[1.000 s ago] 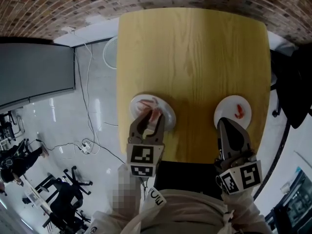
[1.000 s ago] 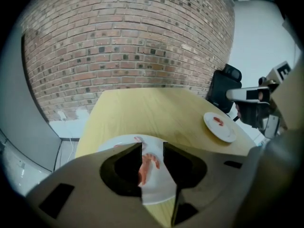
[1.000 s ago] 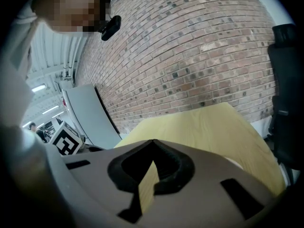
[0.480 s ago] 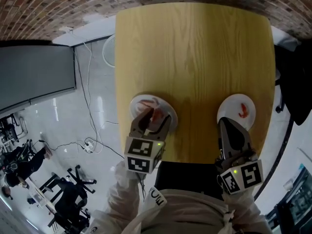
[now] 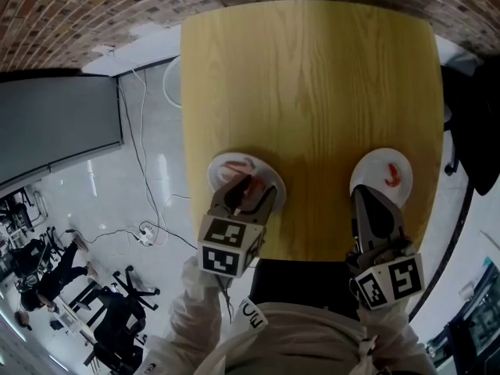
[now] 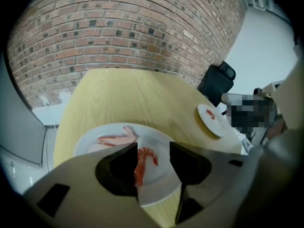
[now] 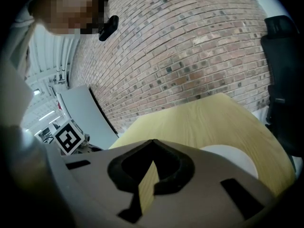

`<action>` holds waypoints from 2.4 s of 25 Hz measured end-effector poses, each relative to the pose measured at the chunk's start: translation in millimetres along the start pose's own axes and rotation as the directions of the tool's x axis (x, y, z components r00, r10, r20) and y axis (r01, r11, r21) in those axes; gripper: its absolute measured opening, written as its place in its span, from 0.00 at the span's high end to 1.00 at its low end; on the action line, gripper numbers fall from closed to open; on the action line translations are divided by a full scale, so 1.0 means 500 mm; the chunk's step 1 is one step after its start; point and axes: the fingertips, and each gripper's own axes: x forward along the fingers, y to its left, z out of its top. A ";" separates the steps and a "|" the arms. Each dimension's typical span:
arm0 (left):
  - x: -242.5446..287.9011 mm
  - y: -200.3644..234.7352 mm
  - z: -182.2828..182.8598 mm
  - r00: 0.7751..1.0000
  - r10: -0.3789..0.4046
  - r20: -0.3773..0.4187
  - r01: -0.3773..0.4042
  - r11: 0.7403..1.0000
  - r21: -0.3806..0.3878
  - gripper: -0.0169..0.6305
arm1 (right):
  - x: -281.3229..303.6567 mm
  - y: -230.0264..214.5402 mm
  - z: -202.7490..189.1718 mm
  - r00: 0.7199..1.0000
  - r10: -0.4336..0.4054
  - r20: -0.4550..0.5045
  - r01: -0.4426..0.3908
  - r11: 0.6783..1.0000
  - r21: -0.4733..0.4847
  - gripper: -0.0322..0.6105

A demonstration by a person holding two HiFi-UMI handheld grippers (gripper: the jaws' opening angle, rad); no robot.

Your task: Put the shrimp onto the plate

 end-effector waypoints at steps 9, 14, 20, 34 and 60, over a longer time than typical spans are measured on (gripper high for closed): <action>-0.003 0.012 -0.007 0.999 0.033 -0.027 -0.032 0.999 0.038 0.64 | -0.003 0.002 -0.005 1.000 -0.006 0.002 0.006 1.000 0.021 0.91; 0.005 0.005 -0.017 0.999 0.020 -0.047 -0.018 0.999 0.043 0.64 | -0.006 0.000 -0.013 1.000 -0.013 -0.003 0.013 1.000 0.025 0.91; 0.011 0.000 -0.022 0.998 0.016 -0.053 -0.013 0.999 0.048 0.65 | -0.005 -0.003 -0.015 1.000 -0.015 0.001 0.015 0.999 0.031 0.91; 0.009 0.004 -0.026 0.993 0.113 -0.043 -0.107 0.986 0.129 0.73 | -0.030 -0.016 -0.020 0.999 -0.032 0.013 0.031 0.998 0.053 0.91; -0.009 0.000 -0.010 0.981 0.192 -0.038 -0.184 0.971 0.151 0.91 | -0.083 -0.059 -0.014 0.997 -0.066 0.046 0.062 0.994 0.084 0.91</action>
